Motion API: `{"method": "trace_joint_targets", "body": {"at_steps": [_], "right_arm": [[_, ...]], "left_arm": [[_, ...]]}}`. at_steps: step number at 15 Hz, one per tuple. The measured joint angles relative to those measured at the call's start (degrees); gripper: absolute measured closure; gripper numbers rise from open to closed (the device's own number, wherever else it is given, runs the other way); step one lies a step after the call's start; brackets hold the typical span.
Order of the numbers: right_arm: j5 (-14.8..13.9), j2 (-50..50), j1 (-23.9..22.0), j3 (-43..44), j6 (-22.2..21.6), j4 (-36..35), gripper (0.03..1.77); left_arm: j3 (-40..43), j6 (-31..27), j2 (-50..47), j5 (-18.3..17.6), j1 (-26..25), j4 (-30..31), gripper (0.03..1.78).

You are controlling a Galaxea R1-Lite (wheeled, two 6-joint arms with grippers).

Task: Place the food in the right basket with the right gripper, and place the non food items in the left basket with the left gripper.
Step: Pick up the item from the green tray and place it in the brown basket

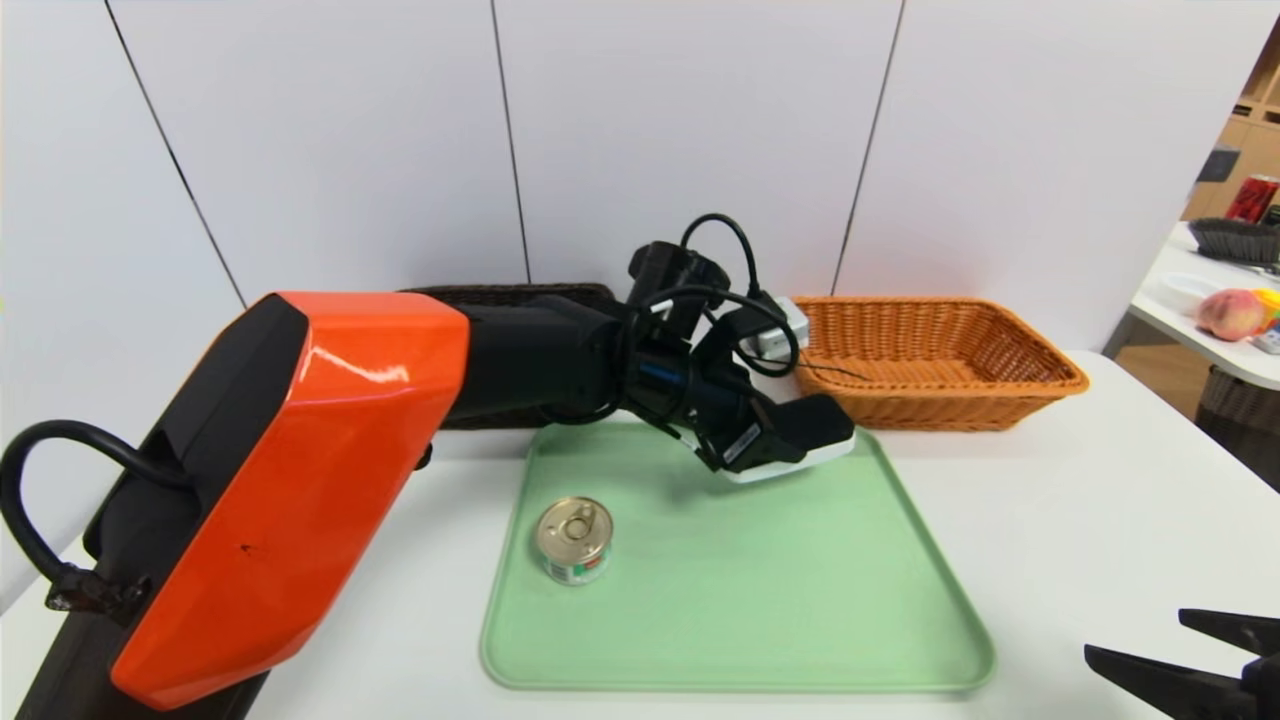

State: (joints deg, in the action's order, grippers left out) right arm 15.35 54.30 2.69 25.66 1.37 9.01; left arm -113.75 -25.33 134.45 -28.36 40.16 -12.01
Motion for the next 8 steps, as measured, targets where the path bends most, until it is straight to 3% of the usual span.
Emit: {"method": "trace_joint_targets", "body": {"at_steps": [8], "right_arm": [[0.20, 0.09, 0.00, 0.60, 0.06, -0.09, 0.09]], "left_arm": [[-0.02, 0.17, -8.35, 0.05, -6.49, -1.07, 0.88]]}}
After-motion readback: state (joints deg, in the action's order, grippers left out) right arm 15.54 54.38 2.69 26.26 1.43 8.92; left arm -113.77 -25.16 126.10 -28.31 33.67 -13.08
